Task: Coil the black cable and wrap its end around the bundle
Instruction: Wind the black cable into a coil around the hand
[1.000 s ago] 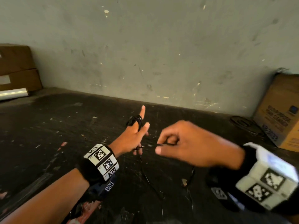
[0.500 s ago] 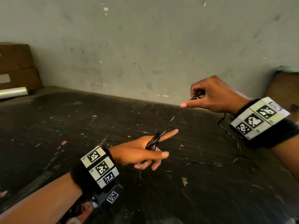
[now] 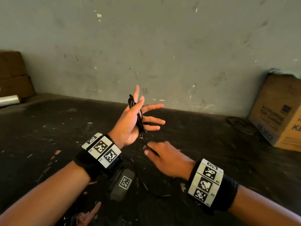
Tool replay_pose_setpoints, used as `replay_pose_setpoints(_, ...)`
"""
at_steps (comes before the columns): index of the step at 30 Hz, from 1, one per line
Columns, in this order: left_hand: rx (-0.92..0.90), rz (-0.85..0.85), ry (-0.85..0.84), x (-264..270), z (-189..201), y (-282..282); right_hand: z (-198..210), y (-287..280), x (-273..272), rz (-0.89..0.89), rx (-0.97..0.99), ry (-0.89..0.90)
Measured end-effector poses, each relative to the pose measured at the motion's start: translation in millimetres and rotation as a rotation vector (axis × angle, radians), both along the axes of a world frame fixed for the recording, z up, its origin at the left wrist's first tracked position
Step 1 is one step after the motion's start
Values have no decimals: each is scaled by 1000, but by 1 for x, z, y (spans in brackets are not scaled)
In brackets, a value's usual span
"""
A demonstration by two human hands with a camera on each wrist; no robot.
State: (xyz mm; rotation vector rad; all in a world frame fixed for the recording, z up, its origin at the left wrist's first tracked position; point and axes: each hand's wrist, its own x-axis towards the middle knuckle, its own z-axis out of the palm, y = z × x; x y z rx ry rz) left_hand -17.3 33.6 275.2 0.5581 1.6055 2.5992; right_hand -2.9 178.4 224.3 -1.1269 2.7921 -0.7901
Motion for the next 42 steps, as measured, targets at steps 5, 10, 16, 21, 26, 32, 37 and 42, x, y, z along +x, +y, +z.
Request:
replay_pose_setpoints(5, -305, 111, 73, 0, -17, -6, 33, 2, 25, 39, 40, -52)
replay_pose_setpoints(10, -689, 113, 135, 7, -39, -5, 70, 15, 28, -53, -147, -473)
replay_pose_setpoints(16, -917, 129, 174, 1, -54, -16, 105, 29, 26, -115, -373, -752)
replay_pose_setpoints(21, -1021, 76, 176, 5, -58, -29, 137, 44, 22, -143, -529, -701)
replay_pose_setpoints(26, -1021, 7, 207, 9, -49, -31, 161, 57, 15, -161, -362, -220)
replay_pose_setpoints(32, -893, -232, 196, 23, -29, -24, 147, 59, -27, -164, -178, 473)
replay_pose_setpoints(37, -507, -352, 163, 29, -18, -11, 100, 55, -55, -150, -55, 570)
replay_pose_setpoints(42, -177, -265, 94, 16, -2, -4, 46, 36, -42, -127, -18, 392)
